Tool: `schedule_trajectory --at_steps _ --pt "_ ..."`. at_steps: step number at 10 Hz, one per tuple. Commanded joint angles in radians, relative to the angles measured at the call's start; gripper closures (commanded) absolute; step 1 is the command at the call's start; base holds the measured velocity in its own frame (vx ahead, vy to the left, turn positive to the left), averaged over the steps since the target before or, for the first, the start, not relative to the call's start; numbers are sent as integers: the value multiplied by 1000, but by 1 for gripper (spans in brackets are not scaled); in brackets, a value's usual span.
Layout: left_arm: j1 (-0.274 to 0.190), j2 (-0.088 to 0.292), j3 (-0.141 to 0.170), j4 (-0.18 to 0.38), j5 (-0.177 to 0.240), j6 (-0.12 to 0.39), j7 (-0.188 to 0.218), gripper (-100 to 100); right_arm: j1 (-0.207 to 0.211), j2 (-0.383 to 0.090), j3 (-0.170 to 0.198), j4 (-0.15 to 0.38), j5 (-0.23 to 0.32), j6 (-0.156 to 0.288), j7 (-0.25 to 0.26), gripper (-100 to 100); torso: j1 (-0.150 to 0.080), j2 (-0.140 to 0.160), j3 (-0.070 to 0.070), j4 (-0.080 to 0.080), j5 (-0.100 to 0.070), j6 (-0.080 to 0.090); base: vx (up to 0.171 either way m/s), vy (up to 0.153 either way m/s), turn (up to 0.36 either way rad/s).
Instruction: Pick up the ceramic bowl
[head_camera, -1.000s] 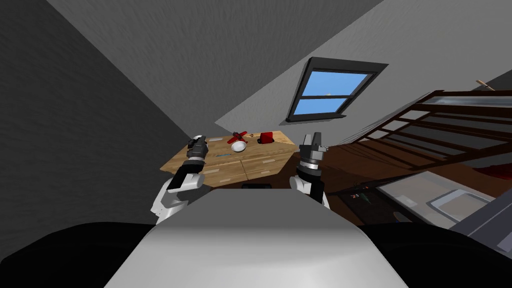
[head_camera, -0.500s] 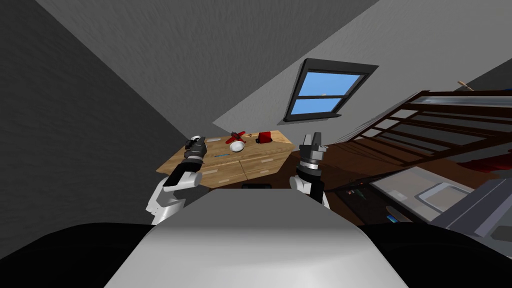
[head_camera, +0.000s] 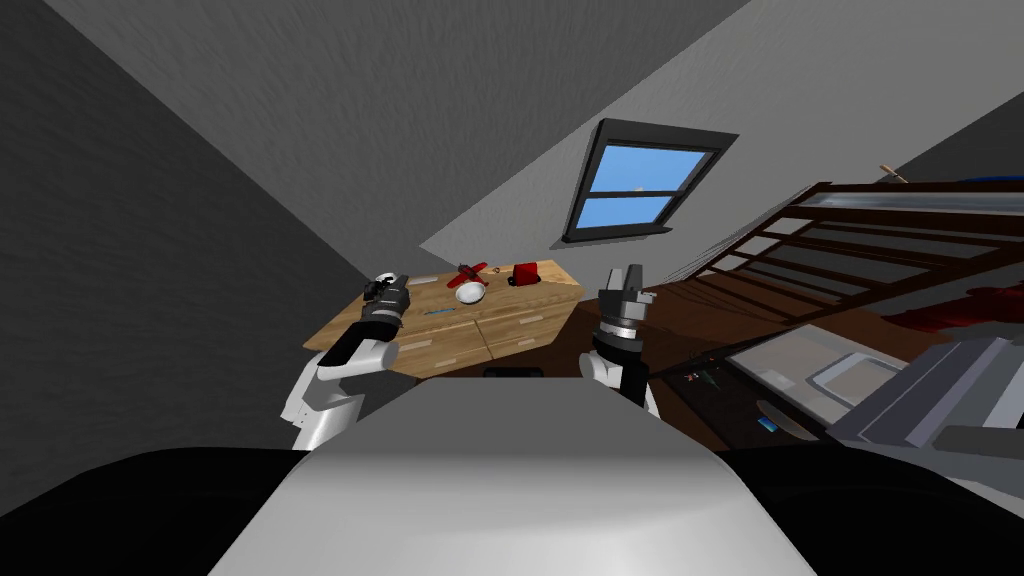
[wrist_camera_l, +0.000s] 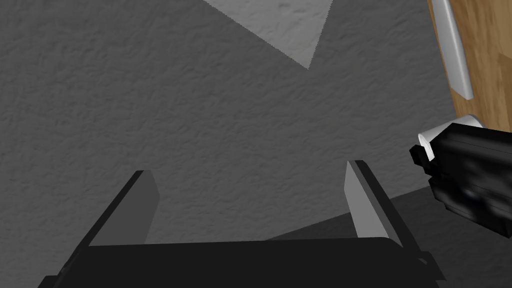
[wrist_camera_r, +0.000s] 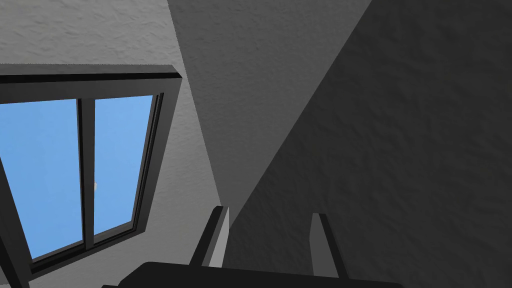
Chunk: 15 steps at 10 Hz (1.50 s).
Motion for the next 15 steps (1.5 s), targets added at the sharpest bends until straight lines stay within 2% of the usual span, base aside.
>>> schedule_trajectory --at_steps 1,2,4,5,7,8,10,11,13,14,15 --pt "-1 0 2 -3 0 43 -1 -100 0 0 0 0 0 0 0 0 0 0 0 0 0 0 -8 -9 -26" --pt "-16 19 24 3 14 75 -5 -100 0 0 0 0 0 0 0 0 1 -1 0 0 0 0 -25 -28 -84" --pt "-16 19 24 3 14 125 -5 -100 0 0 0 0 0 0 0 0 0 0 0 0 0 0 -10 -12 -35" --pt "-31 37 45 9 27 157 -8 -100 0 0 0 0 0 0 0 0 1 -1 0 0 0 0 -25 -28 -85" --pt "-31 37 45 9 27 207 -8 -100 0 0 0 0 0 0 0 0 0 0 0 0 0 0 -15 -17 -43" --pt "-47 55 64 16 40 246 -12 -100 0 0 0 0 0 0 0 0 1 -1 0 0 0 0 -14 -20 -57" --pt "-47 55 64 16 40 290 -12 -100 0 0 0 0 0 0 0 0 2 -1 -1 0 0 0 0 3 8" --pt "-62 72 83 23 51 330 -16 -100 0 0 0 0 0 0 0 0 2 -1 -1 0 0 0 0 -26 -74" --pt "-62 72 83 23 51 372 -16 -100 0 0 0 0 0 0 0 0 0 -1 -1 0 0 0 0 -14 -38" --pt "-78 89 100 31 62 404 -19 -100 0 0 0 0 0 0 0 0 1 -1 -1 0 0 0 0 -36 -101" --pt "-78 89 100 31 62 430 -19 -100 0 0 0 0 0 0 0 0 0 -2 -1 0 0 0 0 -33 -91"
